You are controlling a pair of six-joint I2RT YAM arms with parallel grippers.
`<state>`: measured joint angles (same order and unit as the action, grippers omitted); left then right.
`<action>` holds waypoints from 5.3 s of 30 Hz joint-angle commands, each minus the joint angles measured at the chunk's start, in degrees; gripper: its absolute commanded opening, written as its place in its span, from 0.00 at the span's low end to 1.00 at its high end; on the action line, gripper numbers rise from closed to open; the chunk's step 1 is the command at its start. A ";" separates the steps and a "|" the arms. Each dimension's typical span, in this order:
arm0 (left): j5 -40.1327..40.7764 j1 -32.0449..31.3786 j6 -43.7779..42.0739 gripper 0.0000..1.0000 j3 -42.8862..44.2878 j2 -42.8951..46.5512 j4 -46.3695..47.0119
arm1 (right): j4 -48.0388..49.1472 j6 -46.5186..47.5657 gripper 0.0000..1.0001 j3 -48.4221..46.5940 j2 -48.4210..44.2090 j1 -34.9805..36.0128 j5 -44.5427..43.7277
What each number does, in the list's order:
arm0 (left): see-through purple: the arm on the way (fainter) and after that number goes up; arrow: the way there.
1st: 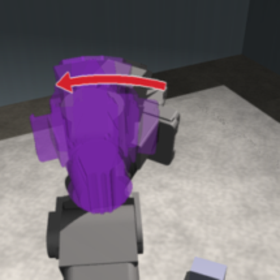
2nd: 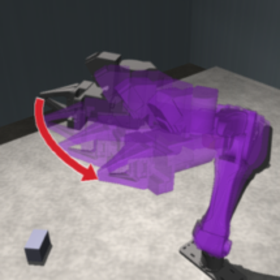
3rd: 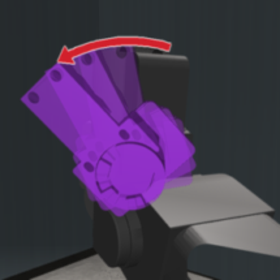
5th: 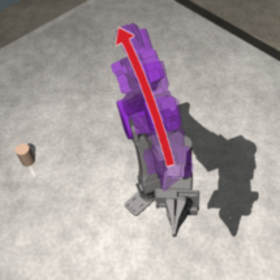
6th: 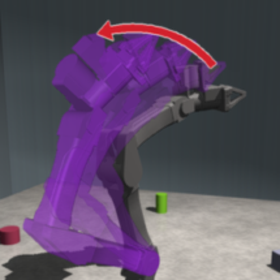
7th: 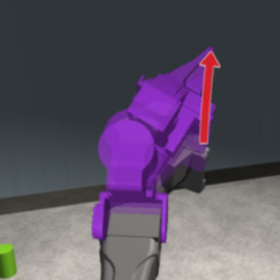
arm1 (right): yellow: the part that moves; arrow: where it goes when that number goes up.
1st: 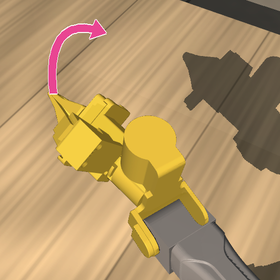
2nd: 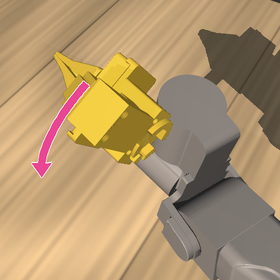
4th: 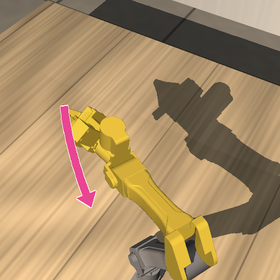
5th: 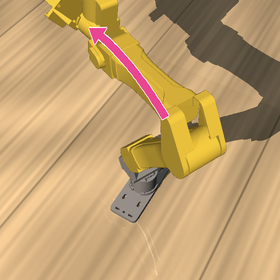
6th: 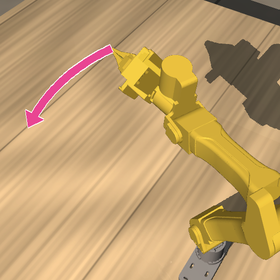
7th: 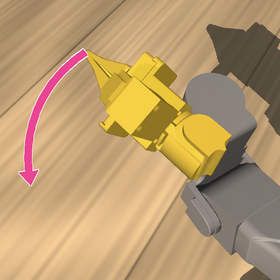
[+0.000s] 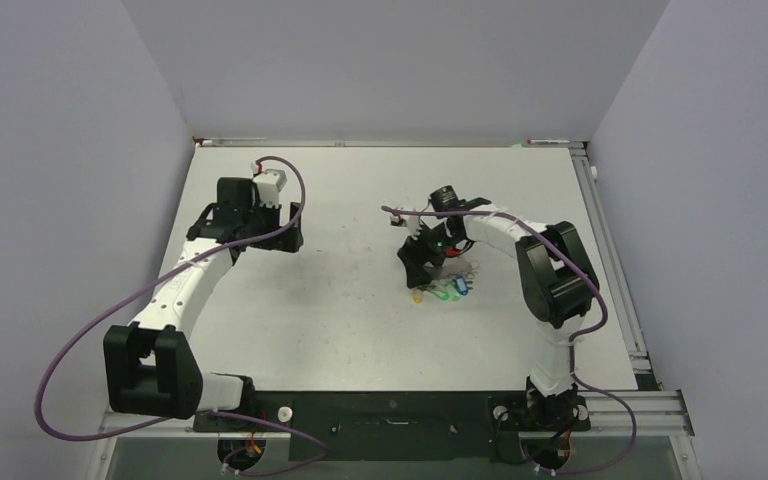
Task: Remove the keys from the keyring
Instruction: Move the keyring to the center of the board, then pick up the keyring from the center of the board.
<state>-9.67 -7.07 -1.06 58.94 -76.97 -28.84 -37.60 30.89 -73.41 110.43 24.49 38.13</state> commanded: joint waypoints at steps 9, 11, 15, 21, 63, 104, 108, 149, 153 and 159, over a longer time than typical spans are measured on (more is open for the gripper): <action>-24.12 6.71 8.41 0.96 3.56 -7.28 2.83 | 7.52 -11.89 0.90 -11.13 8.75 6.84 15.70; -27.64 6.15 10.93 0.96 3.04 -9.21 5.69 | 7.21 -12.50 0.89 -9.67 5.59 4.56 16.96; -32.30 3.40 18.17 0.96 0.93 -13.38 14.14 | 7.04 -13.84 0.89 -5.38 -0.41 -0.83 15.58; -33.00 -2.66 28.68 0.91 -4.17 -18.37 30.63 | 3.44 -11.97 0.82 -1.24 -4.07 -8.44 10.98; -33.00 -18.56 43.92 0.00 -6.36 -34.92 54.77 | 5.67 -13.22 0.50 11.12 2.68 -8.30 13.37; -22.23 -20.83 -10.86 0.00 -0.61 -17.07 27.61 | 6.85 6.56 0.71 -17.14 14.77 -3.53 20.99; -22.24 -20.88 -11.07 0.00 -1.35 -16.39 27.96 | 9.52 7.06 0.65 -15.33 15.28 -2.26 19.13; -33.21 -8.02 13.33 0.65 -0.82 -11.66 29.55 | 14.00 9.54 0.12 -13.73 -1.45 4.99 1.04; -35.48 -7.40 14.62 0.68 0.27 -11.28 28.93 | 12.10 12.13 0.12 -14.63 -4.15 8.33 -4.77; -42.58 -7.37 21.10 0.63 -1.19 -12.20 34.25 | 8.50 12.83 0.12 -17.74 -4.61 11.57 -7.69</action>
<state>-45.74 -14.48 14.94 56.58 -90.30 0.25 -27.07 42.02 -87.96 108.07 34.61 34.15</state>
